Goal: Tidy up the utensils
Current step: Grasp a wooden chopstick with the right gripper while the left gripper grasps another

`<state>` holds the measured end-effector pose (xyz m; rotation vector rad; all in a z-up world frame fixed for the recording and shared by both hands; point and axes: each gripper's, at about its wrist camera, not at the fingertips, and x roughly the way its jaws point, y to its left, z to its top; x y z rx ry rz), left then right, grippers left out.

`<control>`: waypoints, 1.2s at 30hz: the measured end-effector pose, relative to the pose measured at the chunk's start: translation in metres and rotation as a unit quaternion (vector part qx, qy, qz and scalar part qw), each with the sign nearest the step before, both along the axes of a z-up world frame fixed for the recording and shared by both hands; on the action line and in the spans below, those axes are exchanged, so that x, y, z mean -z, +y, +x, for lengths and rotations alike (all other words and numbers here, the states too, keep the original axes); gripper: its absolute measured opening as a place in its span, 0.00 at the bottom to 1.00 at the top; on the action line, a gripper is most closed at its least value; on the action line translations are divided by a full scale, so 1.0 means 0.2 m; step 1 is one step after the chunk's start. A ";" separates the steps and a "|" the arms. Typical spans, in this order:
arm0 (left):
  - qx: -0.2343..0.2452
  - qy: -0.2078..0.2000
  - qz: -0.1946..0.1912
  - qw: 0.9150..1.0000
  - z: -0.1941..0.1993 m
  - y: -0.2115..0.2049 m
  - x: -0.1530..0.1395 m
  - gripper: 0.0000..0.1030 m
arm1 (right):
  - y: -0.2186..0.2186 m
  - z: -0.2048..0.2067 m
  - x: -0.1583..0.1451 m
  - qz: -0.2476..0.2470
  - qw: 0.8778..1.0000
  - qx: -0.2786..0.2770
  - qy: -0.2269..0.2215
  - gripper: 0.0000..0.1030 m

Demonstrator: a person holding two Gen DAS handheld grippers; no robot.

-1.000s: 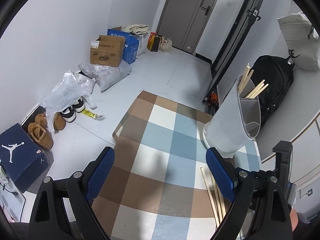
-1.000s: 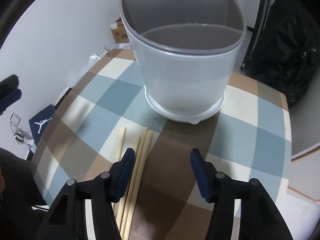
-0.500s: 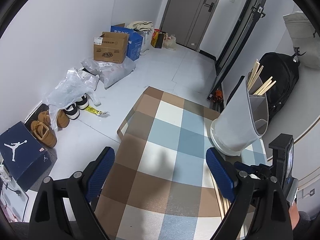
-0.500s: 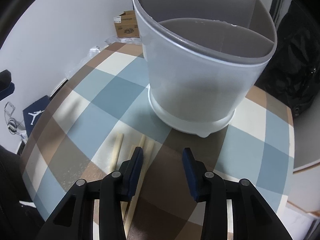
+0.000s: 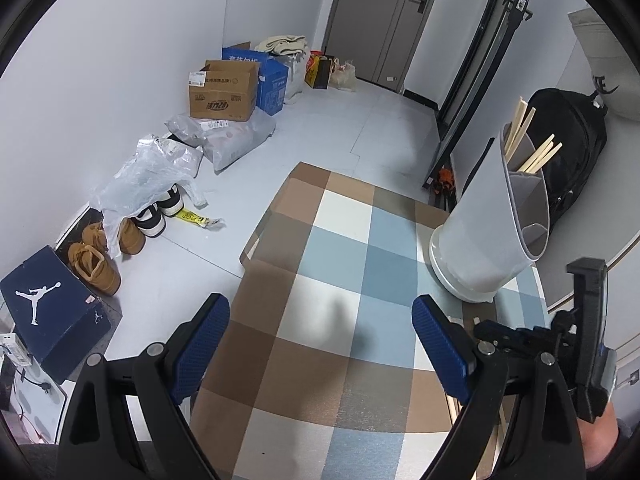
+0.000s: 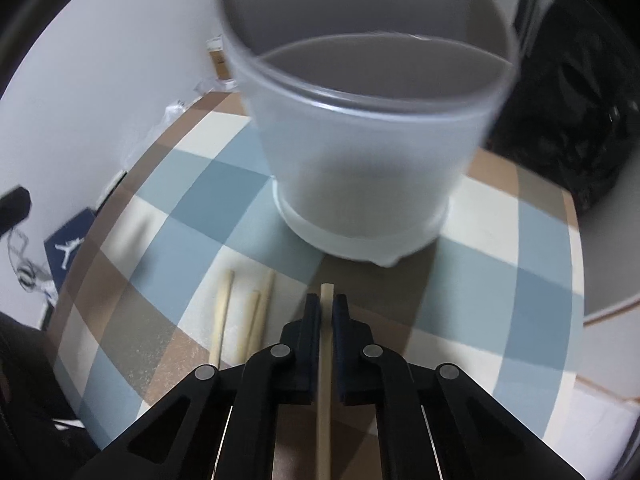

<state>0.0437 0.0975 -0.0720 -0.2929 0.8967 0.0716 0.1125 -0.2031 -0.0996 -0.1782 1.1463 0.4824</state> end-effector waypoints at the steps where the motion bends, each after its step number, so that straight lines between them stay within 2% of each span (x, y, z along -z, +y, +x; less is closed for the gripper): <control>1: 0.001 -0.001 -0.004 1.000 0.00 -0.01 0.00 0.87 | -0.02 0.00 0.01 0.004 1.000 0.006 0.007 0.05; 7: 0.016 -0.007 0.007 1.000 -0.01 -0.08 -0.02 0.87 | -0.17 -0.01 0.02 0.033 0.998 0.041 0.037 0.05; 12: 0.025 -0.009 0.019 0.999 -0.02 -0.11 -0.02 0.87 | -0.15 -0.02 0.01 0.022 0.999 0.035 0.031 0.08; 15: 0.022 -0.001 0.014 1.000 -0.02 -0.10 0.00 0.87 | -0.13 -0.01 -0.01 0.020 0.999 0.029 0.027 0.24; 16: 0.022 0.002 0.014 1.000 -0.02 -0.11 0.01 0.87 | -0.10 0.00 0.00 0.018 0.999 0.025 0.024 0.32; 20: 0.028 0.013 0.026 0.999 -0.01 -0.13 0.03 0.87 | -0.03 0.00 0.01 -0.005 1.000 0.008 0.005 0.35; 22: 0.030 0.016 0.032 0.999 -0.01 -0.14 0.04 0.87 | -0.02 0.00 0.00 -0.006 1.000 0.009 0.005 0.31; 23: 0.032 0.019 0.030 0.999 -0.01 -0.14 0.04 0.87 | -0.03 0.01 0.00 -0.003 1.000 0.010 0.007 0.18; 25: 0.037 0.025 0.022 0.999 0.00 -0.15 0.05 0.87 | -0.04 0.02 0.00 0.001 1.000 0.016 0.016 0.05; 28: 0.052 0.045 0.040 0.997 0.00 -0.19 0.08 0.87 | -0.07 0.03 -0.02 0.033 0.998 0.031 0.032 0.05; 32: 0.078 0.056 0.052 0.994 -0.02 -0.23 0.10 0.87 | -0.14 0.01 -0.12 0.074 0.996 0.045 0.008 0.05; 36: 0.096 0.081 0.028 0.992 -0.02 -0.28 0.12 0.87 | -0.26 0.02 -0.24 0.136 0.988 0.077 -0.016 0.05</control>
